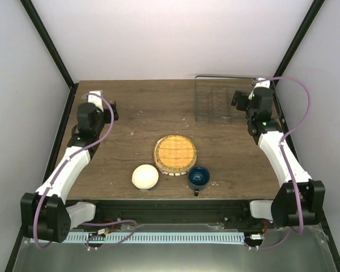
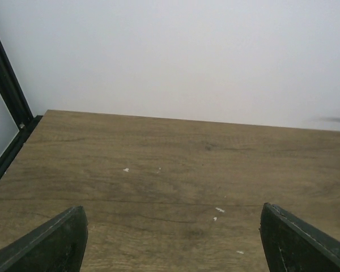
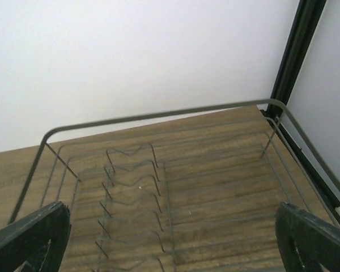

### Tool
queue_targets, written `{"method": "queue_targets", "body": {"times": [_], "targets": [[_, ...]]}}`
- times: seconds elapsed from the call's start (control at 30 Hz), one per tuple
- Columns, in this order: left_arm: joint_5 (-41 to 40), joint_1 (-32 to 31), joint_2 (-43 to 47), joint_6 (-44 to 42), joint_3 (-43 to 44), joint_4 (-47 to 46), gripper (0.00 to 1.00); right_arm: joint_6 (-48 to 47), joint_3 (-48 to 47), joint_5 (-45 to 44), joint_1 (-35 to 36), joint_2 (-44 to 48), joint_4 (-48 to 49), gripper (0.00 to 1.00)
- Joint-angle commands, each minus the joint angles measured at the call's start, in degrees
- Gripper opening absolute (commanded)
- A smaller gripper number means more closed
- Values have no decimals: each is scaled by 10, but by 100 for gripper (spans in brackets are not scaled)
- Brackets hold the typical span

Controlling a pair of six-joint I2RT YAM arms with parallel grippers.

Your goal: Load the mixed dishes into the dish rack

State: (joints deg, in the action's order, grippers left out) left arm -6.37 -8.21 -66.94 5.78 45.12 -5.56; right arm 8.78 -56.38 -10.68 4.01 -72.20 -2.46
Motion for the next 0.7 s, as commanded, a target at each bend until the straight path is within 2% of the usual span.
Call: {"method": "queue_targets", "body": {"times": [0.0,0.23,0.43,0.67], "targets": [[3,-2,-5,40,77,162,85,30,-121,-1,6,-56,-151,100],[-5,-4,12,76,84,222,87,33,-310,22,14,-192,-277,100],[10,-9,27,85,74,240,87,57,-425,43,19,-287,-335,100],[21,-13,30,90,60,242,87,68,-517,20,49,-367,-391,100]]}}
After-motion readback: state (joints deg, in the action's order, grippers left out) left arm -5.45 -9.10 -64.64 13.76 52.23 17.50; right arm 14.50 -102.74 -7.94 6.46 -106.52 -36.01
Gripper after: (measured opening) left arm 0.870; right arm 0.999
